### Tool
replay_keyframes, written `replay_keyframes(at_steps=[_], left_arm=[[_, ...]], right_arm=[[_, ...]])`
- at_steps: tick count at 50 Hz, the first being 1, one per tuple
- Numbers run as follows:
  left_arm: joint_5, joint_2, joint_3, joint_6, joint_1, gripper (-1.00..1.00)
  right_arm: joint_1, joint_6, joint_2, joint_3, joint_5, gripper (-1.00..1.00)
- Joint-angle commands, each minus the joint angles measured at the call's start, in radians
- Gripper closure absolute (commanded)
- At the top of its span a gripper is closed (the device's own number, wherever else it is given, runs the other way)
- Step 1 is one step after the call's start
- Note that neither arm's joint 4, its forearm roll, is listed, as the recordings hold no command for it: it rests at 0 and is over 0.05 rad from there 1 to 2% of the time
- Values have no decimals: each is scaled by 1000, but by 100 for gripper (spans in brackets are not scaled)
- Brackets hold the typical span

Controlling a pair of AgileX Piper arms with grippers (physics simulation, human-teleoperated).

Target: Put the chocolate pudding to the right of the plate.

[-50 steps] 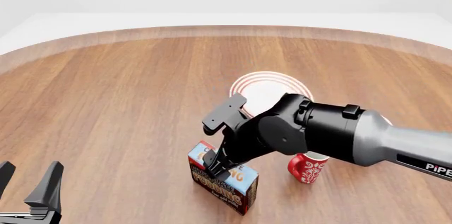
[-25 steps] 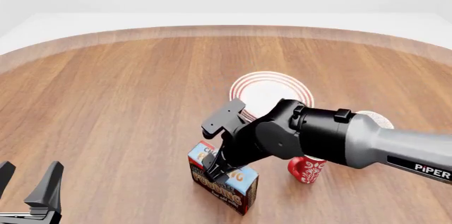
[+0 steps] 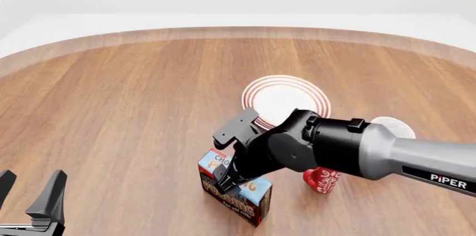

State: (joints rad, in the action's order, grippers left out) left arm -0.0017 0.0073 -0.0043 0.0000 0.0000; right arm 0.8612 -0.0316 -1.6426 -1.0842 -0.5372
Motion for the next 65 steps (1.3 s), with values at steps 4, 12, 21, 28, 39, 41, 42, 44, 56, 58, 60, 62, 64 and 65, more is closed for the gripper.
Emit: replay_keyframes(at_steps=[4, 12, 21, 28, 39, 41, 42, 44, 56, 58, 60, 62, 64, 65], left_arm=[[0, 0, 0, 0, 0, -100], [0, 0, 0, 0, 0, -100], [0, 0, 0, 0, 0, -100], [0, 0, 0, 0, 0, -100], [0, 0, 0, 0, 0, -100], [0, 0, 0, 0, 0, -100], [0, 0, 0, 0, 0, -100], [0, 0, 0, 0, 0, -100], [0, 0, 0, 0, 0, -100], [0, 0, 0, 0, 0, -100], [0, 0, 0, 0, 0, -100], [0, 0, 0, 0, 0, -100], [0, 0, 0, 0, 0, -100], [0, 0, 0, 0, 0, -100]], right_arm=[[4, -9, -12, 8, 15, -100], [-5, -8, -8, 13, 18, -100], [4, -25, -20, 38, 44, -100], [0, -27, -19, 44, 46, -100], [15, -35, -31, 47, 57, -100], [20, -39, -31, 53, 63, -100], [24, -43, -31, 58, 66, -100], [21, -43, -32, 60, 70, -100], [29, -53, -40, 72, 88, -100], [27, -54, -38, 74, 89, -100], [28, -55, -36, 76, 90, -100], [20, -52, -33, 82, 94, -100], [-5, -28, -30, 73, 93, -100], [-12, -20, -31, 68, 91, 100]])
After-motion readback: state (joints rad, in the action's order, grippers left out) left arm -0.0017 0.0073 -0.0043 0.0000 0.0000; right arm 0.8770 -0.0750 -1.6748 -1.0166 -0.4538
